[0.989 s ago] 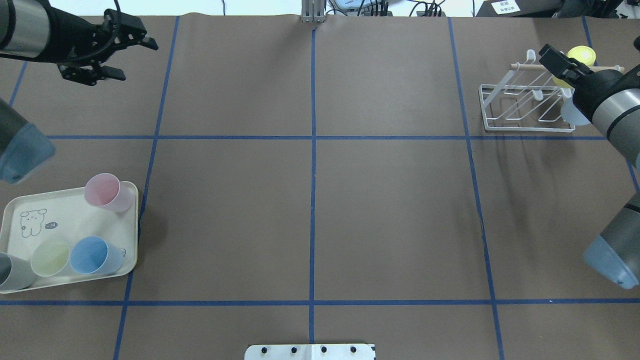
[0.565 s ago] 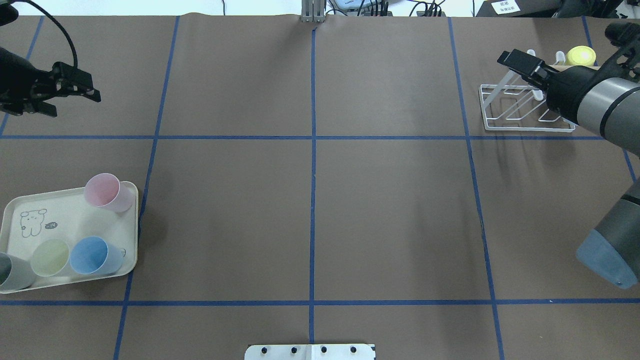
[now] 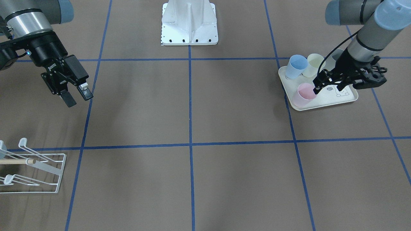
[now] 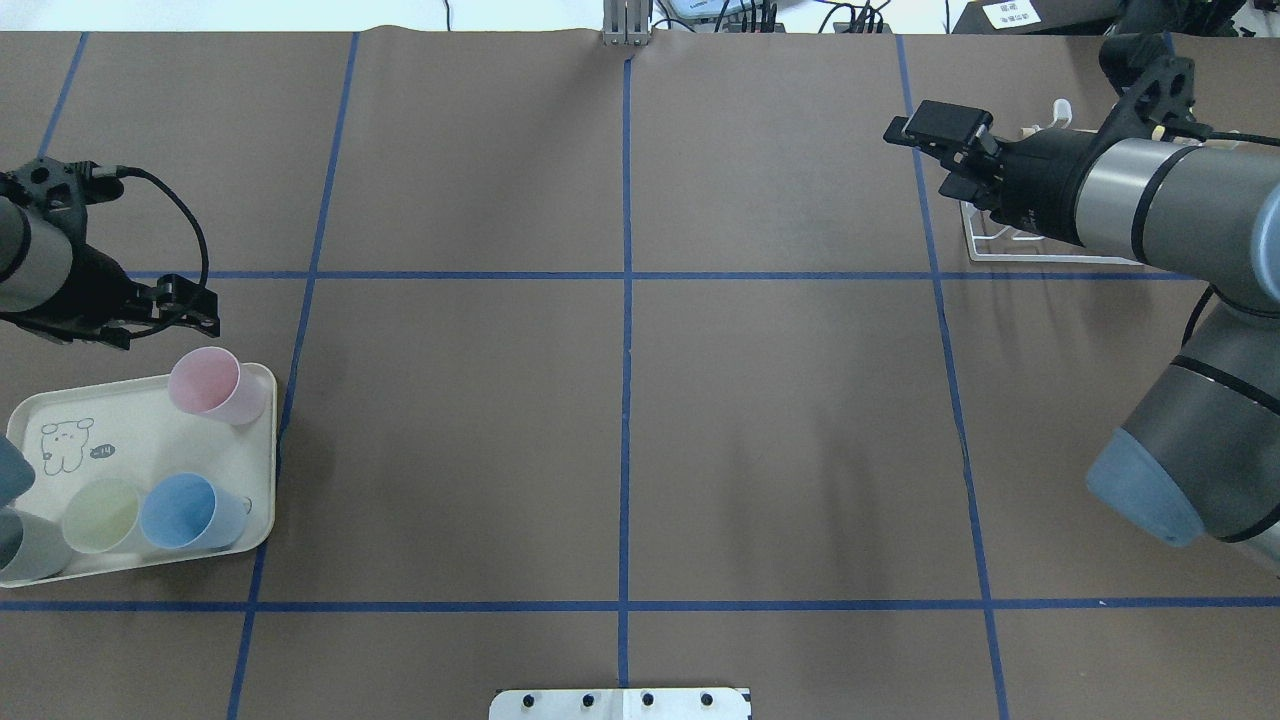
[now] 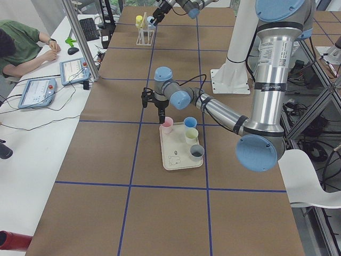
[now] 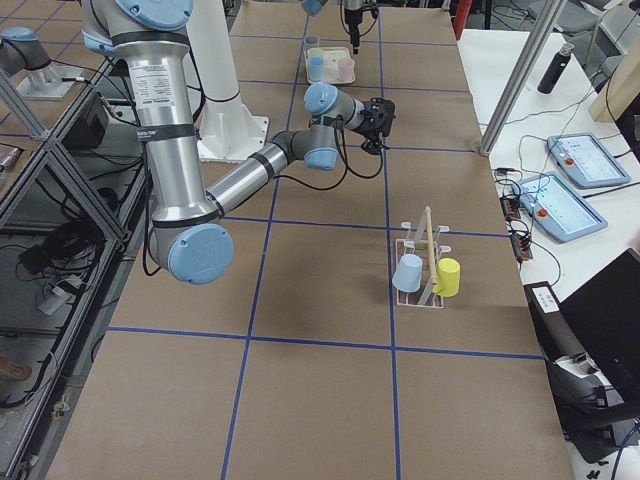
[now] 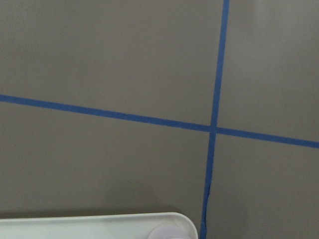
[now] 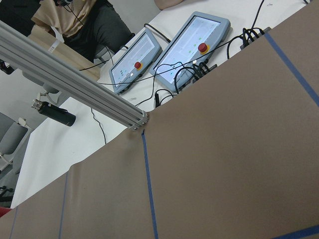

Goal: Transfer IKEA cup to right arm and place on rack

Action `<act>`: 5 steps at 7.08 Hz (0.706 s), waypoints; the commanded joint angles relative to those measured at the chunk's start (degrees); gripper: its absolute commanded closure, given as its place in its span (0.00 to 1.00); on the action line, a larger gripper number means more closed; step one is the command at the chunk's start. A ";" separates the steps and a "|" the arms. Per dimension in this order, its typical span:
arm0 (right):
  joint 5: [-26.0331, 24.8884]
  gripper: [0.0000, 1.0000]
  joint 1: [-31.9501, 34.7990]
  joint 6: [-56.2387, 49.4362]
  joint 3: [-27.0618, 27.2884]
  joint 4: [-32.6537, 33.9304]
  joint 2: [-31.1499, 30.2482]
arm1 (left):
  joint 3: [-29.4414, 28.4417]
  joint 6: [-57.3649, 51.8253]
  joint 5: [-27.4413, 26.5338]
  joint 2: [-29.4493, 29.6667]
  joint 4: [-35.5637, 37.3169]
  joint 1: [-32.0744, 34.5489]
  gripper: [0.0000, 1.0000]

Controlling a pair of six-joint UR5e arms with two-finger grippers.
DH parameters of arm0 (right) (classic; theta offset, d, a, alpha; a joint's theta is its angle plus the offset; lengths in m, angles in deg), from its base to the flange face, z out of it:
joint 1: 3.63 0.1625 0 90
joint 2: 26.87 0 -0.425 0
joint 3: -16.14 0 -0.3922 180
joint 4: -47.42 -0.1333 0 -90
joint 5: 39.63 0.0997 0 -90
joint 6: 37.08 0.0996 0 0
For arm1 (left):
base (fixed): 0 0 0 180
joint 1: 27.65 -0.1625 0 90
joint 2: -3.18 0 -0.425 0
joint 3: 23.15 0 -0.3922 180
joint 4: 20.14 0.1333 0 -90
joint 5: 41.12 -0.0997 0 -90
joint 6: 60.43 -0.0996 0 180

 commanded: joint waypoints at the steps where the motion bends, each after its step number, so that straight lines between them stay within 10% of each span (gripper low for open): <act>1: 0.34 0.00 -0.51 0.21 -0.08 -0.06 0.48 | -0.65 0.19 -1.18 -4.00 -4.39 -2.42 0.00; 3: 0.25 0.00 -1.21 0.21 -0.52 -0.15 0.48 | -2.32 -1.75 -0.83 -4.37 -4.50 -2.42 0.00; 5: 0.34 0.00 -1.13 0.21 -0.79 -0.32 0.48 | -2.50 -1.84 -0.74 -4.20 -4.50 -2.50 0.22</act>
